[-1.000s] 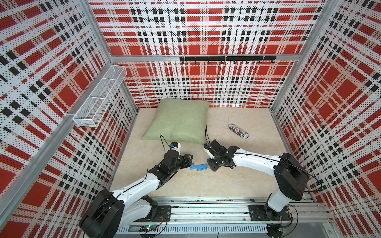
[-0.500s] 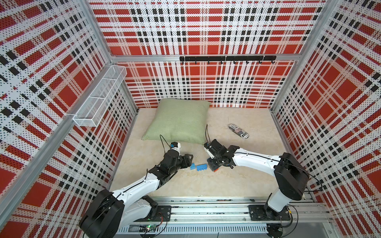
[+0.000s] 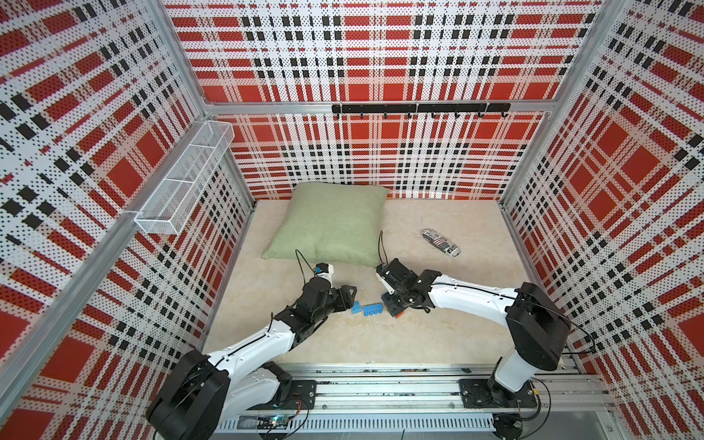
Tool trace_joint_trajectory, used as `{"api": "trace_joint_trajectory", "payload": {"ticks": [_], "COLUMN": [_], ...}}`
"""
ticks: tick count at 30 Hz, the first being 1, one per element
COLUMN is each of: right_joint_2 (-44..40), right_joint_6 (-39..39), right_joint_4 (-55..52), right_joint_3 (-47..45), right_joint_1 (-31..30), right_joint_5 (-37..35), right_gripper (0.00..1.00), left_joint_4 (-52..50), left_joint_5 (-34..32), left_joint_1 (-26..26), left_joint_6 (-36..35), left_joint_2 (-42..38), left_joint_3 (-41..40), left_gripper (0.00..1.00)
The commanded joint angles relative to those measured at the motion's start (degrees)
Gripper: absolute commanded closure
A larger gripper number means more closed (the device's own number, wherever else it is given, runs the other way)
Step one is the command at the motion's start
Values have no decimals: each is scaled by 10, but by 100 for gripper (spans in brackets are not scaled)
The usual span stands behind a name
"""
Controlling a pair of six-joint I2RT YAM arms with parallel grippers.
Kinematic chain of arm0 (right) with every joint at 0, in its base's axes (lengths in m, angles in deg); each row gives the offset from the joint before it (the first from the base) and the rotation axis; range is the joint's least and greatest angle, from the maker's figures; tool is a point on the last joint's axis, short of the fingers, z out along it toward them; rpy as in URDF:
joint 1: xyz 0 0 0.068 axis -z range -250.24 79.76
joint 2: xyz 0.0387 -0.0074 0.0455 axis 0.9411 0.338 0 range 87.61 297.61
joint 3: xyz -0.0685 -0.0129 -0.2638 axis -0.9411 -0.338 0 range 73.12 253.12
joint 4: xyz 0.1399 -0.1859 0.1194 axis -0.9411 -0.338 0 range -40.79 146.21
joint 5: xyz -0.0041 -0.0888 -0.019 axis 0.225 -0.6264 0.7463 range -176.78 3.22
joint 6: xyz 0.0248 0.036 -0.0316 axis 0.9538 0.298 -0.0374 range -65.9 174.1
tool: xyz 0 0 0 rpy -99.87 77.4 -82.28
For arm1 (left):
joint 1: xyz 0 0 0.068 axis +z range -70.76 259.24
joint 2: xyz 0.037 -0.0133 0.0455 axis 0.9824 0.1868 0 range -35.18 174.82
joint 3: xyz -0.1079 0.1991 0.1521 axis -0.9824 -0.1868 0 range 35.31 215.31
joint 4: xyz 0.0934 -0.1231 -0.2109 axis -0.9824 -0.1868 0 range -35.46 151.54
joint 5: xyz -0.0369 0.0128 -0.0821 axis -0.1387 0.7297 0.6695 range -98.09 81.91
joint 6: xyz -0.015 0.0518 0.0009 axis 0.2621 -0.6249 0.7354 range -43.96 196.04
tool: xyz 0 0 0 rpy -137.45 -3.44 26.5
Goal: Assemble a heart with lego
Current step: Assemble the lego brick with the lego brick.
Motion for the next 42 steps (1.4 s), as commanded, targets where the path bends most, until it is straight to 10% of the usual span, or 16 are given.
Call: {"api": "trace_joint_trajectory", "payload": {"ticks": [1, 14, 24, 42], "right_joint_2": [2, 11, -7, 16], "right_joint_6": [-12, 45, 70, 21], "right_joint_4": [-22, 0, 3, -10], "right_joint_3": [-1, 19, 16, 33], "right_joint_1": [-4, -11, -14, -17], "right_joint_5": [-29, 15, -2, -4], "right_gripper": [61, 61, 61, 60], "left_joint_4": [-3, -8, 83, 138], "left_joint_5": [-5, 10, 45, 7], "left_joint_1": [1, -10, -147, -223], "left_joint_6": [0, 14, 134, 176], "left_joint_2": [-4, -30, -81, 23], "left_joint_3": [-4, -15, -77, -67], "left_gripper": [30, 30, 34, 46]}}
